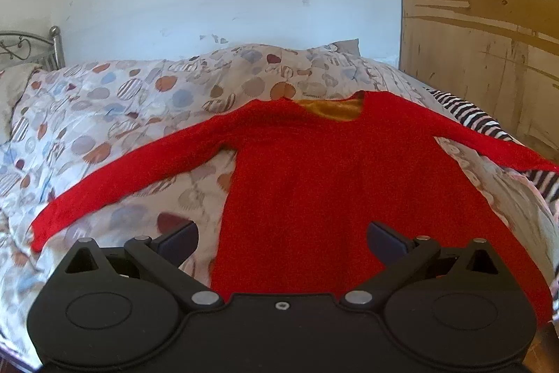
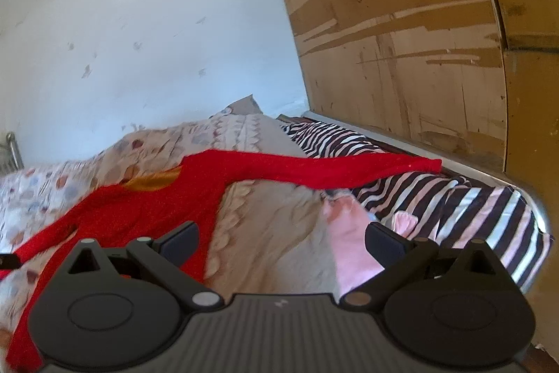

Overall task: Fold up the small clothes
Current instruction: 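Reach the right gripper to the red sweater's sleeve cuff and grasp it, then carry the held sleeve across the sweater body toward the other sleeve, then open the right gripper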

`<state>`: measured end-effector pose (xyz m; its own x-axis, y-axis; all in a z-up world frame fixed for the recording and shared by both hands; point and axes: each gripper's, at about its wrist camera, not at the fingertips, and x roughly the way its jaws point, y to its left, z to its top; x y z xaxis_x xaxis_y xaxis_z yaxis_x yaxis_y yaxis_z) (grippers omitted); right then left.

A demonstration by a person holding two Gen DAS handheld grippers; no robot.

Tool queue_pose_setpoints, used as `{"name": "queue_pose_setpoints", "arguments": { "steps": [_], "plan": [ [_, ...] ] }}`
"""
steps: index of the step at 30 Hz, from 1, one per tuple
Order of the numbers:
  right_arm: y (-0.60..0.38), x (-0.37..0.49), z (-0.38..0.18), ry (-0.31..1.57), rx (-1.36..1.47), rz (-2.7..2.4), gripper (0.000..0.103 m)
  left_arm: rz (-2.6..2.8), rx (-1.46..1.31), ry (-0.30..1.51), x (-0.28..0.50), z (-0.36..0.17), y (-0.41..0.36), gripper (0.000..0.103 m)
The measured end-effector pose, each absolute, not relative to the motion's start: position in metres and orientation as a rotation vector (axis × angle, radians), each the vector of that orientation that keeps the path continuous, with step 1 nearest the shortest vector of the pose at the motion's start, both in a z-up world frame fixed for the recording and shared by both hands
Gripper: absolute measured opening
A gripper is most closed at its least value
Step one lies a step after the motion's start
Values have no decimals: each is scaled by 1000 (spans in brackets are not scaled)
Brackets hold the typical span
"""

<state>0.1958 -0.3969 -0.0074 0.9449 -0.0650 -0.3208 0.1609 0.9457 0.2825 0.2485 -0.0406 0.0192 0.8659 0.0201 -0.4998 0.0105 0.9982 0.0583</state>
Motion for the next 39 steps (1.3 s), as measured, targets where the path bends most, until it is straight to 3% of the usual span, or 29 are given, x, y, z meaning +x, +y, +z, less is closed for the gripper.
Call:
{"name": "queue_pose_setpoints", "arguments": {
  "steps": [22, 33, 36, 38, 39],
  "plan": [
    [-562, 363, -48, 380, 589, -385, 101, 75, 69, 601, 365, -9, -41, 102],
    [-605, 406, -76, 427, 713, -561, 67, 79, 37, 593, 383, -16, -24, 102],
    [-618, 416, -84, 438, 758, -603, 48, 82, 34, 588, 387, -16, -23, 102],
    [-622, 421, -87, 450, 774, -628, 25, 83, 32, 585, 389, -17, -21, 102],
    [-622, 421, -87, 454, 771, -642, 20, 85, 31, 585, 390, -17, -20, 102]
  ]
}}
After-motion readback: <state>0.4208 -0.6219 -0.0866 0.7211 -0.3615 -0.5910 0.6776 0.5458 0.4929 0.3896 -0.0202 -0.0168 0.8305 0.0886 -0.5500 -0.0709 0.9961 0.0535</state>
